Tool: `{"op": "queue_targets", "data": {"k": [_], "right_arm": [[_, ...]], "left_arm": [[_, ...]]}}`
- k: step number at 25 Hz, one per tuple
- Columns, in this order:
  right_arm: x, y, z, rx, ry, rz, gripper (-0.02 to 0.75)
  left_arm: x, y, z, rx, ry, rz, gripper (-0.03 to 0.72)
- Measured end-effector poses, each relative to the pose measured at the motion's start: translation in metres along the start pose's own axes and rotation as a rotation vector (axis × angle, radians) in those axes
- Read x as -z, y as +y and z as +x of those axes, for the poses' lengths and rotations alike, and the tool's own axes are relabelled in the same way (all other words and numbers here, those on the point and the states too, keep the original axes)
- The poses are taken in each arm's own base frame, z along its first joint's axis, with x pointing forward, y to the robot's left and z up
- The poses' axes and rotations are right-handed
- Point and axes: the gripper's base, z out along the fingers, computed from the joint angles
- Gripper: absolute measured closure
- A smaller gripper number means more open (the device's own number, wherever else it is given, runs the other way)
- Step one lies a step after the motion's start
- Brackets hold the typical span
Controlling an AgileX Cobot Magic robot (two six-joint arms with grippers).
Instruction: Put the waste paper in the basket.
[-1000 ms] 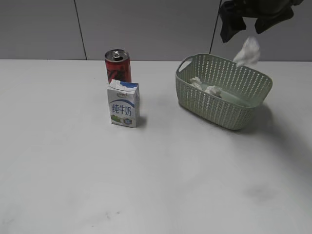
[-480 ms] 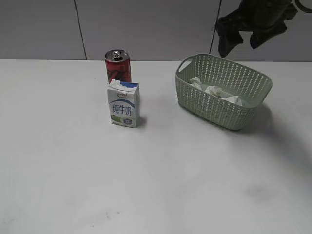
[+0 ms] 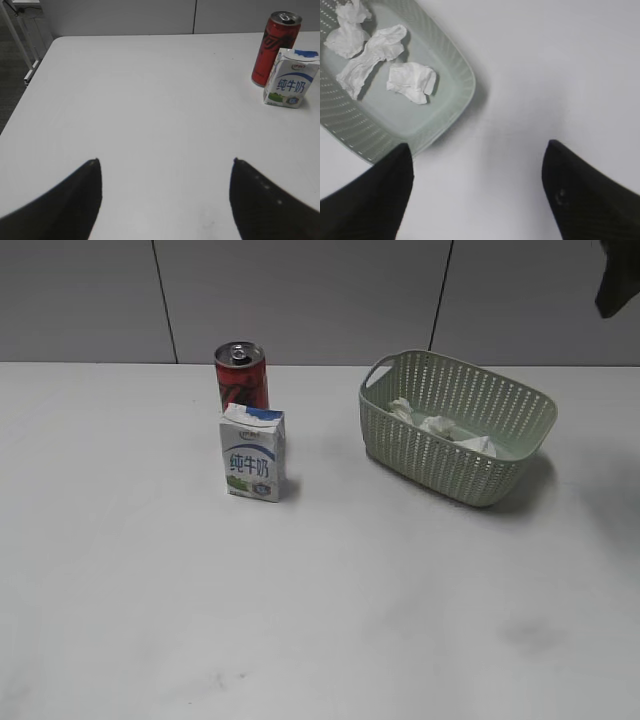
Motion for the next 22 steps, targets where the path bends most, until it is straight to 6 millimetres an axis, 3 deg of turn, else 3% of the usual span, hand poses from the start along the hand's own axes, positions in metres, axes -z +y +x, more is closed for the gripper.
{"op": "queue_targets", "data": {"k": [5,9,15,22], "right_arm": [[0.034,-0.002,0.015,-0.012,-0.025,-0.018,0.143],[0.068,0.002,0.049,-0.018,-0.067,-0.039,0.145],[0.102,0.007,0.134,-0.016,-0.184,-0.038,0.145],[0.093,0.012,0.232,-0.022,-0.271,-0.033,0.145]], "left_arm": [[0.000,0.000,0.000,0.000,0.000,0.000,0.100],[0.000,0.000,0.000,0.000,0.000,0.000,0.100],[0.000,0.000,0.000,0.000,0.000,0.000,0.100],[0.000,0.000,0.000,0.000,0.000,0.000,0.100]]}}
